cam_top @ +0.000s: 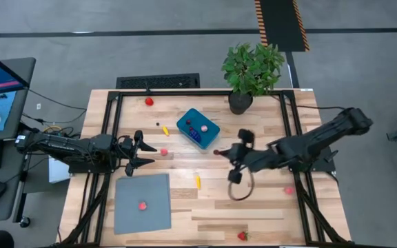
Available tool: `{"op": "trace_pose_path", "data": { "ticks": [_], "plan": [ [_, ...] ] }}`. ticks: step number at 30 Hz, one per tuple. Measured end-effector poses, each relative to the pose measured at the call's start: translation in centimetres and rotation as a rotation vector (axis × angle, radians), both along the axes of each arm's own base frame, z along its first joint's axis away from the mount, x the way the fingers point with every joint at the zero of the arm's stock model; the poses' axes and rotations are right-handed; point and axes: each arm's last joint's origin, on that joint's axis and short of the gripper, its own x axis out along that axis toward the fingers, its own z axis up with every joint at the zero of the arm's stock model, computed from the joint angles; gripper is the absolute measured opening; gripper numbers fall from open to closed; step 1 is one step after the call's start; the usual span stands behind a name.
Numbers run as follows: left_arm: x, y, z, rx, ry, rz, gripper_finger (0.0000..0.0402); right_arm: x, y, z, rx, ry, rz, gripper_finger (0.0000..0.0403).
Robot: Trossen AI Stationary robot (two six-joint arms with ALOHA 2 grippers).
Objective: Pick and placing Produce into tupperware
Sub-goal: Put the bottom cherry into the container
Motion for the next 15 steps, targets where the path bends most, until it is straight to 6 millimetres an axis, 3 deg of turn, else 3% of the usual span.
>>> {"op": "trace_pose_path", "data": {
  "ticks": [4, 10, 15],
  "plan": [
    [0.0, 0.0, 0.0, 0.000, 0.000, 0.000, 0.0208, -2.8, -1.5, 0.3, 0.027, -0.109, -0.003, 0.0029],
    [0.0, 0.0, 0.0, 0.003, -0.002, 0.003, 0.0208, -6.6, -3.4, -0.6, 0.027, -0.255, 0.018, 0.0010],
    [0.0, 0.2, 0.1, 0.015, -0.011, 0.057, 0.0208, -9.6, -4.9, -1.5, 0.069, -0.359, -0.004, 0.0026]
  ]
}}
